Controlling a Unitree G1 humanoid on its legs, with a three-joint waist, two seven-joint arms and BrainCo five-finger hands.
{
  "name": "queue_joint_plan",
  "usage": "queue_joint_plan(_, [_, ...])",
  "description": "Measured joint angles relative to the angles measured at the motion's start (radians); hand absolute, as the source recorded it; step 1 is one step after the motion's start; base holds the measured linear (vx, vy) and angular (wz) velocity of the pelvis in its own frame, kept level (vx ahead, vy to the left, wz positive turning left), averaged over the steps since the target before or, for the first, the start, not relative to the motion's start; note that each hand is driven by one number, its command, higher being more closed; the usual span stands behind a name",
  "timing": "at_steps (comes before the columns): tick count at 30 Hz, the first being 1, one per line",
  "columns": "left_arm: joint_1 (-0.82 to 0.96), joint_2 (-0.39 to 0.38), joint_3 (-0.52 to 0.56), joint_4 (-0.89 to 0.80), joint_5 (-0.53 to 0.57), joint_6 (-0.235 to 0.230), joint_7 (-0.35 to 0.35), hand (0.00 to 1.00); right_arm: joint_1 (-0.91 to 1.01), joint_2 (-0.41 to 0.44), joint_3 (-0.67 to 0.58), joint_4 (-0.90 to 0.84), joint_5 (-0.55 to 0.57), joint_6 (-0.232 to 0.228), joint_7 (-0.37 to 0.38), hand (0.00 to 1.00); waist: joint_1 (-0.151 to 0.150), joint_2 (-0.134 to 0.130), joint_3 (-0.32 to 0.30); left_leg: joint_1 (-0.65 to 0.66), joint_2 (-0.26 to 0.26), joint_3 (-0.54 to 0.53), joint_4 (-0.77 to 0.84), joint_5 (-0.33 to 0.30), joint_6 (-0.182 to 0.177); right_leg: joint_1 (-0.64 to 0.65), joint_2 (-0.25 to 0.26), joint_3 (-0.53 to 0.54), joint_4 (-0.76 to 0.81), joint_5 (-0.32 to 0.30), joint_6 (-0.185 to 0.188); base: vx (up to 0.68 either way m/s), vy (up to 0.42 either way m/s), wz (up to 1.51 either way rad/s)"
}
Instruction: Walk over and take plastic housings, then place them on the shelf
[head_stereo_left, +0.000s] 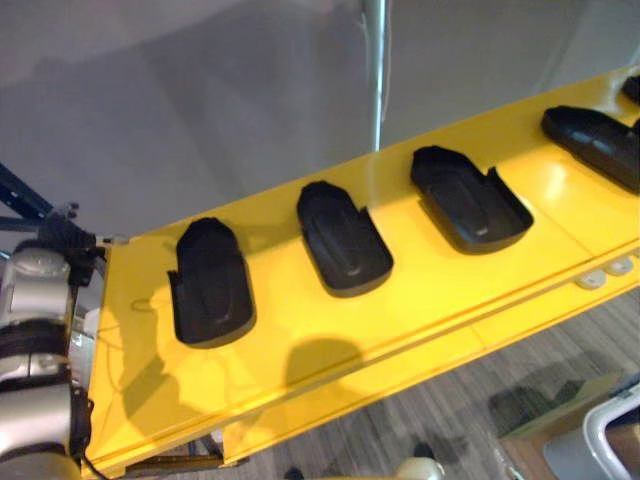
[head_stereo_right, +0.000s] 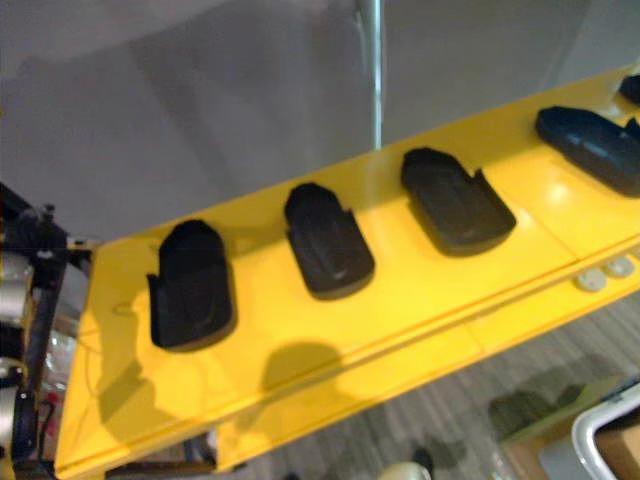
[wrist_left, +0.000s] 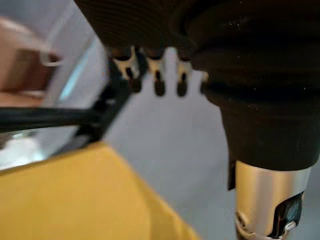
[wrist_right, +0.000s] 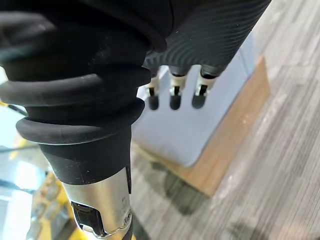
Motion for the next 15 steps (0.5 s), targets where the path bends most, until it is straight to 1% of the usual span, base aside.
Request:
queue_joint_plan(3, [-0.003,-0.005,-0.026,-0.055,-0.047,-0.003,0.037,0.00,0.000,0.000,-0.001,0.000,0.000,0.000,-0.001,0.00,-0.006,-0.002,0.001,-0.006,0.000,0.004,-0.001,0.000,0.000,-0.010,0.001,0.011,0.005,0.000,0.000,0.00,0.000,-0.04])
queue_joint_plan(4, [-0.004,-0.011,-0.026,-0.079,-0.069,-0.020,0.065,0.00,-0.001,0.000,-0.001,0.000,0.000,0.000,-0.003,0.00,-0.006,-0.003,0.001,-0.006,0.001,0.003,-0.001,0.000,0.000,-0.009,0.001,0.012,0.006,0.000,0.000,0.00,0.000,0.00])
queue_joint_plan(6, [-0.004,-0.016,-0.026,-0.132,-0.129,-0.073,0.122,0.00,-0.001,0.000,-0.001,-0.001,-0.001,-0.004,-0.008,0.00,-0.001,-0.004,0.001,-0.006,0.001,0.002,-0.001,0.000,0.000,-0.009,0.002,0.012,0.007,0.000,-0.001,0.00,0.000,0.00])
queue_joint_plan(7, [-0.004,-0.019,-0.026,-0.200,-0.175,-0.121,0.151,0.00,-0.001,0.000,-0.001,-0.001,-0.001,-0.010,-0.017,0.00,0.005,-0.005,0.000,-0.006,0.001,0.001,-0.001,0.000,0.000,-0.009,0.002,0.012,0.008,-0.001,-0.001,0.00,0.000,0.00])
queue_joint_plan(8, [-0.003,-0.019,-0.025,-0.301,-0.236,-0.191,0.170,0.00,-0.001,0.000,-0.001,-0.003,-0.002,-0.012,-0.020,0.00,0.013,-0.008,-0.002,-0.006,0.001,0.000,-0.001,0.000,0.000,-0.009,0.002,0.012,0.010,-0.001,-0.002,0.00,0.000,0.00])
queue_joint_plan(9, [0.000,-0.020,-0.024,-0.364,-0.262,-0.223,0.174,0.00,-0.001,0.000,-0.001,-0.005,-0.002,-0.012,-0.020,0.00,0.016,-0.011,-0.004,-0.006,0.001,0.000,-0.001,0.000,0.000,-0.009,0.002,0.012,0.010,-0.001,-0.002,0.00,0.000,0.00])
queue_joint_plan(10, [0.014,-0.020,-0.019,-0.514,-0.303,-0.281,0.179,0.00,-0.003,0.000,-0.001,-0.012,-0.004,-0.012,-0.020,0.00,0.022,-0.016,-0.006,-0.006,0.001,0.000,-0.001,0.000,0.000,-0.008,0.001,0.012,0.011,-0.002,-0.003,0.00,0.000,0.00])
queue_joint_plan(11, [0.033,-0.024,-0.012,-0.625,-0.330,-0.330,0.176,0.00,-0.004,0.000,-0.001,-0.022,-0.005,-0.012,-0.020,0.00,0.024,-0.018,-0.007,-0.007,0.000,0.000,-0.001,0.000,0.000,-0.007,0.001,0.012,0.011,-0.003,-0.004,0.00,0.000,0.00])
queue_joint_plan(12, [0.065,-0.048,0.011,-0.778,-0.382,-0.389,0.160,0.00,-0.005,-0.001,-0.001,-0.030,-0.007,-0.013,-0.020,0.00,0.024,-0.018,-0.009,-0.005,0.000,0.000,-0.002,0.000,0.000,-0.003,0.001,0.011,0.011,-0.003,-0.005,0.00,0.000,0.00])
queue_joint_plan(13, [0.084,-0.069,0.025,-0.848,-0.399,-0.411,0.155,0.00,-0.006,-0.002,-0.002,-0.032,-0.007,-0.013,-0.020,0.00,0.024,-0.017,-0.010,-0.004,0.000,0.000,-0.002,0.000,0.000,-0.001,0.001,0.010,0.011,-0.003,-0.006,-0.02,-0.005,0.03])
queue_joint_plan(14, [0.131,-0.111,0.049,-0.966,-0.421,-0.457,0.136,0.00,-0.004,0.000,-0.003,-0.043,-0.012,-0.012,-0.020,0.00,0.024,-0.013,-0.013,-0.002,0.001,-0.002,-0.002,0.000,0.000,0.003,0.002,0.007,0.011,-0.004,-0.006,-0.01,-0.006,0.04])
queue_joint_plan(15, [0.157,-0.130,0.059,-1.010,-0.430,-0.475,0.125,0.00,-0.003,0.001,-0.003,-0.053,-0.017,-0.012,-0.019,0.00,0.024,-0.010,-0.015,-0.002,0.001,-0.003,-0.002,0.000,0.000,0.004,0.002,0.006,0.010,-0.004,-0.006,-0.02,-0.008,0.06])
